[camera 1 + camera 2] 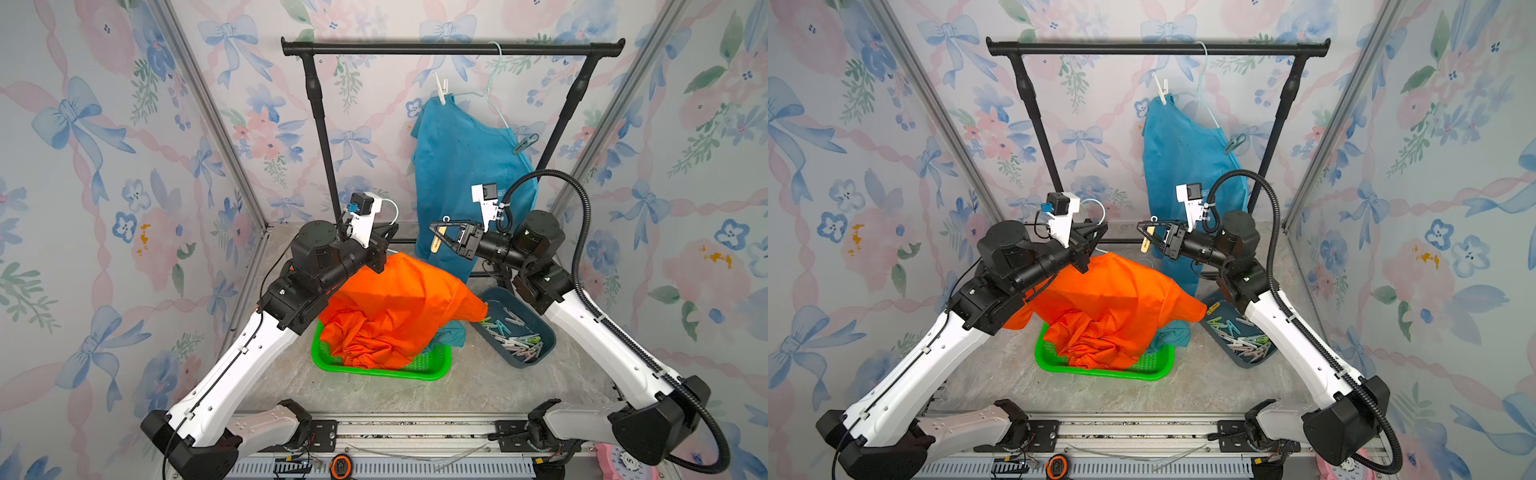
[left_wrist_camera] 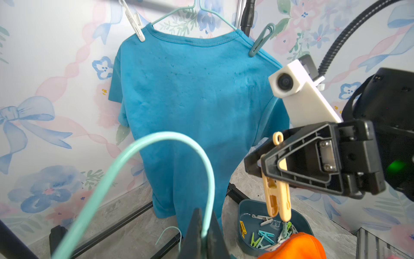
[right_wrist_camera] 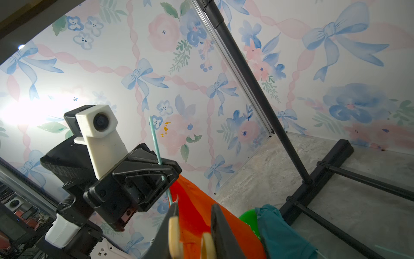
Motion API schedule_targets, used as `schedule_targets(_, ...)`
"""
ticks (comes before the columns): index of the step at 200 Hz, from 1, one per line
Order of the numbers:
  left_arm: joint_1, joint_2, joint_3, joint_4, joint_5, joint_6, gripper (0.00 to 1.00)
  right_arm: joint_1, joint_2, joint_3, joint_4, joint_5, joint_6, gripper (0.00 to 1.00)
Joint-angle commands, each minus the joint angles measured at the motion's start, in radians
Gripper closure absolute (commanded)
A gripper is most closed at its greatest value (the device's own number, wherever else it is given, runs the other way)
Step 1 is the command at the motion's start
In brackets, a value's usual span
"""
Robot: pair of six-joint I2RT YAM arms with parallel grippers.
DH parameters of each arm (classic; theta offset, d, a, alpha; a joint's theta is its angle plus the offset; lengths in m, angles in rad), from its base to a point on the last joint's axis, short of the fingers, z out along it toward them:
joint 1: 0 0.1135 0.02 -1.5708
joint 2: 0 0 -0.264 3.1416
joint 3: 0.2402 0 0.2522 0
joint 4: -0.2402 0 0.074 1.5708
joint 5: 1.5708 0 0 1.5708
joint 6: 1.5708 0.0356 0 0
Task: Use clothespins to secure the t-shirt on both sides of the hanger
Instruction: Pick up the hanger from the basket, then clamp the T-shirt on the hanger.
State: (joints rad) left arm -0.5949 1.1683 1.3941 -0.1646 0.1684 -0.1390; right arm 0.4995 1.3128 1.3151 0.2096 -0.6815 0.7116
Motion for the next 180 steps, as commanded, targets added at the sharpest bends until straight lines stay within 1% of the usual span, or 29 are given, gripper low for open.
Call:
schedule_targets(1, 0.010, 0.020, 0.063, 0.052, 0.041, -0.008, 1.00, 0.011, -0.008, -0.005, 0.076, -0.031, 0.025, 0.76)
schedule_targets(50, 0.017, 0.061, 0.098, 0.068, 0.056, -0.020, 1.00, 0.014, -0.042, -0.077, 0.106, -0.030, 0.015, 0.77)
schedule_targets(117, 0.019, 0.105, 0.141, 0.076, 0.042, -0.025, 1.00, 0.011, -0.082, -0.131, 0.127, -0.018, 0.004, 0.82)
schedule_targets(180, 0.036, 0.119, 0.176, 0.095, 0.022, -0.055, 1.00, 0.011, -0.111, -0.208, 0.177, 0.002, -0.007, 0.86)
